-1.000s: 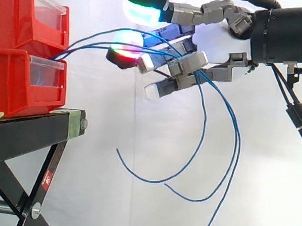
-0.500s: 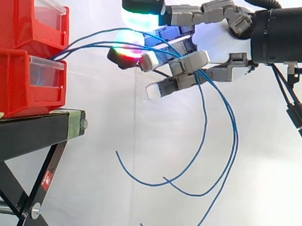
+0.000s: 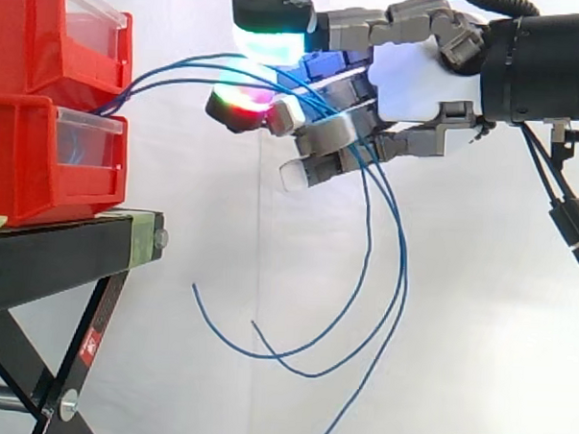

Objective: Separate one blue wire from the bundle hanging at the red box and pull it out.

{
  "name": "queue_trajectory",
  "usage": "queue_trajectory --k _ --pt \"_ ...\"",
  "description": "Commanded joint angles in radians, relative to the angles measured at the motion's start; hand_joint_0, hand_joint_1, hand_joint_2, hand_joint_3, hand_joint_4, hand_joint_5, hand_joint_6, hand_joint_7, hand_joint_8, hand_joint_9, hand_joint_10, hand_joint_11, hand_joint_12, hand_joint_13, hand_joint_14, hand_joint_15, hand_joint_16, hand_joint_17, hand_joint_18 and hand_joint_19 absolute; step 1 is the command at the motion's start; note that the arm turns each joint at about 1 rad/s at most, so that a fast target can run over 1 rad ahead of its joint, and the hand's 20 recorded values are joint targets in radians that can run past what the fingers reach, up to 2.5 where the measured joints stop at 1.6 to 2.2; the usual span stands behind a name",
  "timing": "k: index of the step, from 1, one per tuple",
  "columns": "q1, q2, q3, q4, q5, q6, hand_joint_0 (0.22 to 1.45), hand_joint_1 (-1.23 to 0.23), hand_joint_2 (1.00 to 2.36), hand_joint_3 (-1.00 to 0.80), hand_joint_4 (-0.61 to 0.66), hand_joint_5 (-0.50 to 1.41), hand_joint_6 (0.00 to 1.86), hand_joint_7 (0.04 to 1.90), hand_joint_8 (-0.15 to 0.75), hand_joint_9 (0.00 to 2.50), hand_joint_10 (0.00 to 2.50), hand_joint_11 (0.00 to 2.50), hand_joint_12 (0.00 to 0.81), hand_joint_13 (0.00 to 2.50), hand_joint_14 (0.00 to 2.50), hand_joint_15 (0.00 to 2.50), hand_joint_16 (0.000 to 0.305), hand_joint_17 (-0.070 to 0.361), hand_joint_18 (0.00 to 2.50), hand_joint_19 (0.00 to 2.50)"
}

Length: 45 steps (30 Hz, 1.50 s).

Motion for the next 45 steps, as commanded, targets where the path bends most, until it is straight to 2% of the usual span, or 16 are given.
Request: queue_trajectory --k 1,6,12,18,24,30,32,43,44,45 --pt "0.001 0.0 0.0 0.001 0.0 0.0 0.6 -0.77 1.03 -0.02 0.02 -0.14 0.77 1.17 0.325 1.05 0.02 1.18 0.42 1.07 0.02 1.13 0.048 0.109 0.69 0.63" --pt "-0.001 0.0 0.0 0.002 0.0 0.0 0.6 -0.78 1.03 0.0 0.0 -0.13 0.77 1.19 0.316 0.99 0.02 1.08 0.421 0.71 0.02 0.74 0.051 0.116 0.62 0.6" --pt "0.001 0.0 0.0 0.001 0.0 -0.003 0.6 -0.79 1.03 0.0 0.0 -0.13 0.77 1.2 0.31 0.91 0.02 0.96 0.403 0.55 0.02 0.53 0.052 0.117 0.55 0.57" --pt "-0.001 0.0 0.0 0.004 0.0 -0.005 0.6 -0.79 1.03 0.0 -0.01 -0.13 0.77 1.19 0.267 0.62 0.01 0.5 0.353 0.21 0.01 0.24 0.051 0.115 0.32 0.41" --pt "0.001 0.0 0.0 -0.001 0.0 -0.006 0.6 -0.8 1.03 0.0 -0.03 -0.13 0.76 1.21 0.226 0.38 0.0 0.21 0.338 0.1 0.01 0.16 0.05 0.113 0.19 0.32" --pt "0.001 0.0 0.0 -0.012 0.0 -0.029 0.6 -0.8 1.03 -0.01 -0.04 -0.12 0.76 1.21 0.227 0.35 0.01 0.19 0.338 0.08 0.01 0.16 0.05 0.113 0.17 0.31" --pt "0.001 0.0 0.0 -0.024 0.0 -0.035 0.6 -0.78 1.03 -0.01 -0.04 -0.13 0.78 1.15 0.221 0.32 0.01 0.21 0.332 0.03 0.01 0.17 0.05 0.112 0.11 0.33" --pt "0.002 0.0 -0.002 -0.094 0.0 -0.06 0.6 -0.78 1.03 -0.01 -0.03 -0.13 0.78 1.16 0.225 0.33 0.01 0.23 0.336 0.02 0.0 0.16 0.051 0.115 0.08 0.32" --pt "0.005 0.0 -0.018 -0.127 0.002 -0.064 0.6 -0.78 1.03 -0.01 -0.04 -0.13 0.78 1.15 0.225 0.33 0.01 0.23 0.337 0.02 0.0 0.16 0.051 0.115 0.08 0.32" --pt "0.007 0.0 -0.026 -0.131 0.008 -0.063 0.59 -0.78 1.03 0.0 -0.04 -0.13 0.78 1.16 0.226 0.33 0.01 0.22 0.338 0.02 0.01 0.16 0.051 0.115 0.08 0.33"
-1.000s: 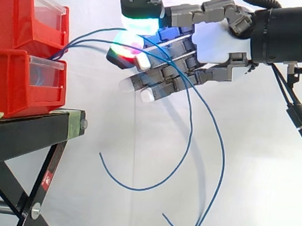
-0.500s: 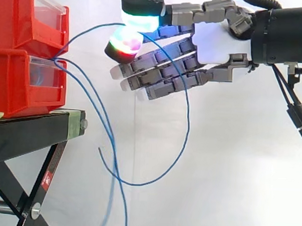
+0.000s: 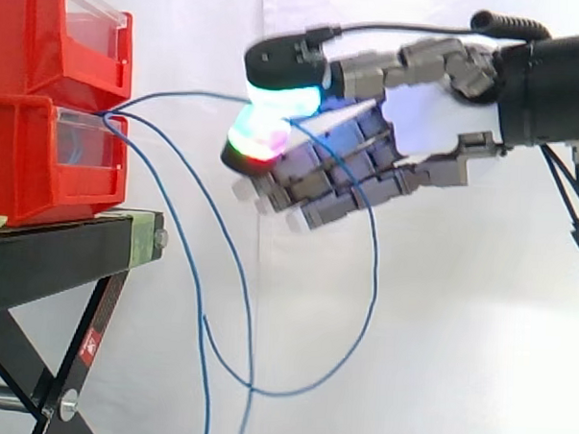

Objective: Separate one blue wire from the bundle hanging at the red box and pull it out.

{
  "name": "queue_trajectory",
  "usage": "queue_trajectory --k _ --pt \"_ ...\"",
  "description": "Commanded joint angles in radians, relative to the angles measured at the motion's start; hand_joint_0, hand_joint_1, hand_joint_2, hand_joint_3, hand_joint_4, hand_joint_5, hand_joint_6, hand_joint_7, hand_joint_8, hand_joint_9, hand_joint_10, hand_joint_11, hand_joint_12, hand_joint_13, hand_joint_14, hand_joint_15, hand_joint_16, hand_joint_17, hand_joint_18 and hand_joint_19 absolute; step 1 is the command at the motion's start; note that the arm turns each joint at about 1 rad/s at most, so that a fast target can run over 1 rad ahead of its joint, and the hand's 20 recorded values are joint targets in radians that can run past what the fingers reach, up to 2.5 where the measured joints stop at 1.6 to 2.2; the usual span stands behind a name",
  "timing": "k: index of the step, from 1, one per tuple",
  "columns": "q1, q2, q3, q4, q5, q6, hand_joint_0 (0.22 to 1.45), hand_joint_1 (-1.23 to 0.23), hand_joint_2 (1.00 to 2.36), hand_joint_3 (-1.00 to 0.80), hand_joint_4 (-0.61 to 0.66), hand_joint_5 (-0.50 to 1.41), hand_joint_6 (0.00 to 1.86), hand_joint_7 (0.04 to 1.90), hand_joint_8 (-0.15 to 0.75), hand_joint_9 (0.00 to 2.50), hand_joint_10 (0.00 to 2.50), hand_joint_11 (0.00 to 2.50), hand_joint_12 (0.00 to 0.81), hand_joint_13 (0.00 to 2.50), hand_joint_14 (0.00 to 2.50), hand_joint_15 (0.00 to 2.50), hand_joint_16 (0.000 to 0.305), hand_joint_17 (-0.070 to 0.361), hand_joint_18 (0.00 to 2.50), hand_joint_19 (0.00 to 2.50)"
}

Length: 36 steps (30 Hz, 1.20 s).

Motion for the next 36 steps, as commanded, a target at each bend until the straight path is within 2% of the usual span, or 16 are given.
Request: queue_trajectory --k 1,6,16,19,22,26,28,29,36 --pt "0.005 0.0 -0.021 -0.035 0.007 -0.001 0.6 -0.78 1.03 -0.01 -0.03 -0.13 0.78 1.16 0.227 0.33 0.01 0.23 0.337 0.02 0.0 0.16 0.051 0.115 0.08 0.32" --pt "0.014 0.002 -0.055 -0.035 0.056 0.022 0.6 -0.78 1.03 -0.01 -0.04 -0.13 0.78 1.16 0.231 0.35 0.01 0.24 0.339 0.03 0.0 0.16 0.051 0.114 0.09 0.32" --pt "0.024 0.002 -0.101 -0.035 0.076 0.067 0.6 -0.78 1.03 -0.01 -0.03 -0.14 0.78 1.16 0.235 0.35 0.01 0.24 0.341 0.04 0.01 0.17 0.051 0.115 0.1 0.33" --pt "0.028 0.002 -0.132 -0.035 0.076 0.085 0.6 -0.78 1.03 -0.01 -0.03 -0.14 0.78 1.16 0.235 0.35 0.01 0.25 0.341 0.05 0.0 0.17 0.051 0.116 0.11 0.34" --pt "0.031 0.019 -0.162 -0.03 0.081 0.102 0.6 -0.77 1.03 -0.01 -0.03 -0.14 0.78 1.15 0.236 0.35 0.01 0.24 0.341 0.05 0.01 0.17 0.051 0.115 0.11 0.34" --pt "0.04 0.043 -0.195 -0.01 0.118 0.102 0.6 -0.77 1.03 -0.01 -0.04 -0.14 0.78 1.15 0.239 0.36 0.01 0.24 0.342 0.06 0.01 0.18 0.051 0.115 0.12 0.34" --pt "0.05 0.068 -0.219 -0.001 0.142 0.102 0.6 -0.77 1.03 -0.01 -0.04 -0.14 0.78 1.15 0.239 0.36 0.01 0.24 0.343 0.06 0.01 0.18 0.051 0.115 0.12 0.34" --pt "0.051 0.077 -0.23 0.0 0.154 0.102 0.6 -0.79 1.03 -0.01 -0.04 -0.13 0.76 1.2 0.243 0.38 0.01 0.22 0.348 0.09 0.01 0.15 0.052 0.117 0.16 0.31" --pt "0.059 0.083 -0.244 0.006 0.164 0.105 0.6 -0.79 1.03 -0.01 -0.04 -0.13 0.76 1.21 0.243 0.39 0.01 0.23 0.348 0.09 0.0 0.16 0.052 0.117 0.17 0.31"
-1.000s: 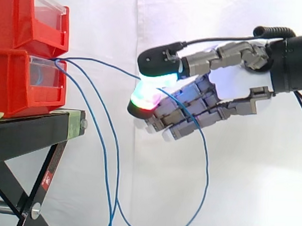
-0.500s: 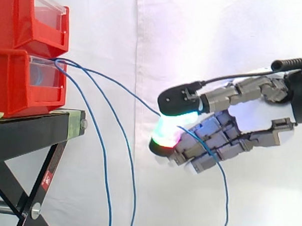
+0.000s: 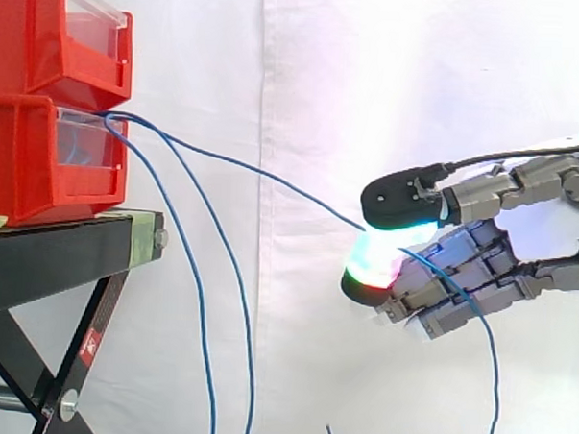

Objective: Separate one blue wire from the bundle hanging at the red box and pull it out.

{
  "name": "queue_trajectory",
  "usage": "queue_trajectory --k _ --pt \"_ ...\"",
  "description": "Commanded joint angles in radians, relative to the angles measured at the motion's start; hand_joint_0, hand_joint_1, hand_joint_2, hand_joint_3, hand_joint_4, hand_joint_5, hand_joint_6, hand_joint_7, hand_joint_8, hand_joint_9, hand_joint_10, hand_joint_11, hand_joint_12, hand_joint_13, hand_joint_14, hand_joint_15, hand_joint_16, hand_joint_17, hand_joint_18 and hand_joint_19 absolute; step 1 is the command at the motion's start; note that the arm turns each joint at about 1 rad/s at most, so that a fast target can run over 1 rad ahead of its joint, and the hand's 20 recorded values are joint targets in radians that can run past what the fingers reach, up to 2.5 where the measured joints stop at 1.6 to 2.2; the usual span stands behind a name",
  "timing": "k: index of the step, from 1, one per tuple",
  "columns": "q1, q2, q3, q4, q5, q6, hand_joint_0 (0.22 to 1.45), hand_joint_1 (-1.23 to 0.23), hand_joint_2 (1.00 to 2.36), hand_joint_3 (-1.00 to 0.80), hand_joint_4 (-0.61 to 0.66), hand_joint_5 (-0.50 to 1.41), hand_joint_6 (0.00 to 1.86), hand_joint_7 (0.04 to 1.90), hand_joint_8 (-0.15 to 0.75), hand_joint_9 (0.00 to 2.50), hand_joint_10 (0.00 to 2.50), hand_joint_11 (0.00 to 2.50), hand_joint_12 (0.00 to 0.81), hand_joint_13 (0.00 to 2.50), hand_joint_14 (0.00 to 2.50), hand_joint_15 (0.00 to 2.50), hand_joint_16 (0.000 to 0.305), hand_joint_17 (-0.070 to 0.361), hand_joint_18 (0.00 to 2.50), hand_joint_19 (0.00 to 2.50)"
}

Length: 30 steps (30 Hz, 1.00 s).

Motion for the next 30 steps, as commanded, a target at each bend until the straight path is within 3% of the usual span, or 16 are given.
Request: queue_trajectory --k 1,7,10,30 --pt "0.004 0.002 -0.004 0.007 0.003 0.001 0.6 -0.79 1.03 -0.01 -0.04 -0.13 0.76 1.21 0.243 0.39 0.01 0.23 0.348 0.09 0.0 0.16 0.052 0.117 0.17 0.31" --pt "0.004 0.002 -0.004 0.125 0.005 -0.019 0.6 -0.79 1.03 -0.01 -0.04 -0.13 0.76 1.21 0.244 0.39 0.01 0.23 0.348 0.09 0.0 0.16 0.052 0.117 0.17 0.31" --pt "0.004 0.002 -0.004 0.144 0.003 -0.029 0.6 -0.79 1.03 -0.01 -0.04 -0.13 0.76 1.21 0.245 0.39 0.01 0.23 0.348 0.09 0.01 0.16 0.052 0.117 0.17 0.31" --pt "0.004 0.002 -0.004 0.144 0.003 -0.041 0.6 -0.79 1.03 -0.01 -0.05 -0.13 0.76 1.2 0.247 0.39 0.01 0.22 0.348 0.09 0.0 0.15 0.052 0.117 0.17 0.31"
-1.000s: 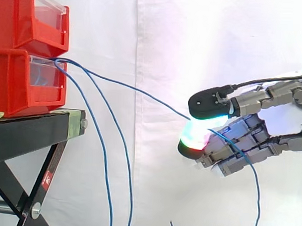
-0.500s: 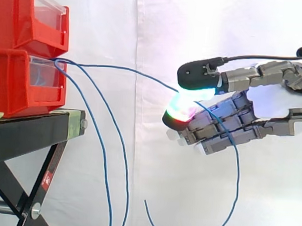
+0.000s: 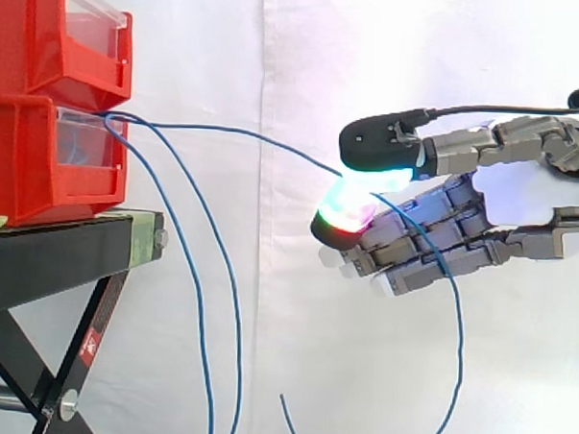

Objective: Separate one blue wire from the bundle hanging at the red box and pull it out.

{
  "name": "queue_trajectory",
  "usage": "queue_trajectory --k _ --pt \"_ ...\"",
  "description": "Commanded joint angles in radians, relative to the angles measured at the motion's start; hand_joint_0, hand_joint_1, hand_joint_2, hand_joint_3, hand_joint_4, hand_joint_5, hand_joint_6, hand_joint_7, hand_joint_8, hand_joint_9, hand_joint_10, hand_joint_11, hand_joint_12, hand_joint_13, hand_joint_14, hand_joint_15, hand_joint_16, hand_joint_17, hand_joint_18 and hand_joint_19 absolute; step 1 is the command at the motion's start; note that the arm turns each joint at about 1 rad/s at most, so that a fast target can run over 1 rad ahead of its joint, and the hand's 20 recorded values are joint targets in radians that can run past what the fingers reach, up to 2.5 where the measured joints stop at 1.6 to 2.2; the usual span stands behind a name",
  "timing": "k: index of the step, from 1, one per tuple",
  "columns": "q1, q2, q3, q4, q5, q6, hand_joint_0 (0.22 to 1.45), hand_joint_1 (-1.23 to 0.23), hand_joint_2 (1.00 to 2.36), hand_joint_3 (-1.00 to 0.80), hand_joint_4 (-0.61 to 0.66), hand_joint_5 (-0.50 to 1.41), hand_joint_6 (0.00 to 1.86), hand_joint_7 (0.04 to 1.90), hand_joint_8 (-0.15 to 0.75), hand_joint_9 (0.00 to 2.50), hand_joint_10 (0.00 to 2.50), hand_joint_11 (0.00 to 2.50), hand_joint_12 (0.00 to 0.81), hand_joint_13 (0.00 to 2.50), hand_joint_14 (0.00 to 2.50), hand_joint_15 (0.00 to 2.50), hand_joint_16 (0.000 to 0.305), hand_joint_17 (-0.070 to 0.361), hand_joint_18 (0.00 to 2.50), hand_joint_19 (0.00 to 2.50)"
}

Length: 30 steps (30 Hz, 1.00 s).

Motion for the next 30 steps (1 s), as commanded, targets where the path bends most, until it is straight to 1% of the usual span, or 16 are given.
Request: queue_trajectory --k 1,5,6,9,13,30 --pt "0.0 0.0 0.0 0.0 0.0 0.0 0.6 -0.79 1.03 -0.01 -0.05 -0.13 0.76 1.2 0.248 0.39 0.01 0.22 0.349 0.1 0.0 0.15 0.052 0.117 0.17 0.31" --pt "0.0 0.0 0.0 0.0 0.0 0.0 0.6 -0.79 1.03 0.0 -0.05 -0.13 0.76 1.2 0.247 0.4 0.01 0.22 0.348 0.1 0.0 0.15 0.052 0.117 0.17 0.29" --pt "0.0 0.0 0.0 0.0 0.0 0.0 0.6 -0.77 1.03 0.0 -0.05 -0.14 0.79 1.14 0.243 0.37 0.01 0.24 0.344 0.06 0.0 0.17 0.051 0.115 0.11 0.3" --pt "0.0 0.0 0.002 0.0 0.0 0.0 0.6 -0.77 1.03 -0.01 -0.05 -0.14 0.79 1.13 0.239 0.37 0.01 0.25 0.34 0.0 0.0 0.14 0.052 0.116 0.05 0.27" --pt "0.0 0.0 0.0 0.0 0.0 0.0 0.6 -0.77 1.03 0.0 -0.06 -0.14 0.79 1.12 0.234 0.36 0.01 0.25 0.338 0.0 0.0 0.13 0.051 0.116 0.0 0.24" --pt "-0.001 0.0 0.0 0.0 0.0 0.0 0.6 -0.77 1.03 -0.01 -0.06 -0.14 0.8 1.12 0.225 0.38 0.01 0.25 0.33 0.03 0.0 0.13 0.051 0.114 0.0 0.2"
